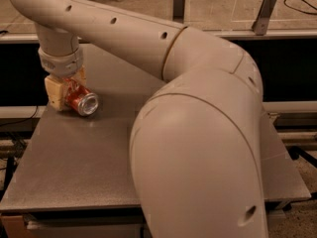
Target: Place coke can upright
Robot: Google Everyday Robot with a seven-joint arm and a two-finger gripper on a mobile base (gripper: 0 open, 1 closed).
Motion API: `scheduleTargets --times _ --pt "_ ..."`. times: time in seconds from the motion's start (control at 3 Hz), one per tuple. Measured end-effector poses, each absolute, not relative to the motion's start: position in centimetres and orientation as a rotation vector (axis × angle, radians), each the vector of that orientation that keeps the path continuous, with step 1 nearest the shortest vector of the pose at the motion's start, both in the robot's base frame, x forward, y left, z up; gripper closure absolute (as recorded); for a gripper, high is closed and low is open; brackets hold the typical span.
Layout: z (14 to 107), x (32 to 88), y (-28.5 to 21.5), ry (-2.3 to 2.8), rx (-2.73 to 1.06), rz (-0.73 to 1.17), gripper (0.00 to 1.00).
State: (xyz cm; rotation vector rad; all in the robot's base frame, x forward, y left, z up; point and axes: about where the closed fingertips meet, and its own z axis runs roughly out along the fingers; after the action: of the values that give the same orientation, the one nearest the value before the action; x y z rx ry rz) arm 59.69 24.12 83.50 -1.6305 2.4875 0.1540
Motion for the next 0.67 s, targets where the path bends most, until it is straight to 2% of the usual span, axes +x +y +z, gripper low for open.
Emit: scheduleTargets --times 0.67 --pt "86.7 61.1 23.0 2.406 -1.554 0.213 0.87"
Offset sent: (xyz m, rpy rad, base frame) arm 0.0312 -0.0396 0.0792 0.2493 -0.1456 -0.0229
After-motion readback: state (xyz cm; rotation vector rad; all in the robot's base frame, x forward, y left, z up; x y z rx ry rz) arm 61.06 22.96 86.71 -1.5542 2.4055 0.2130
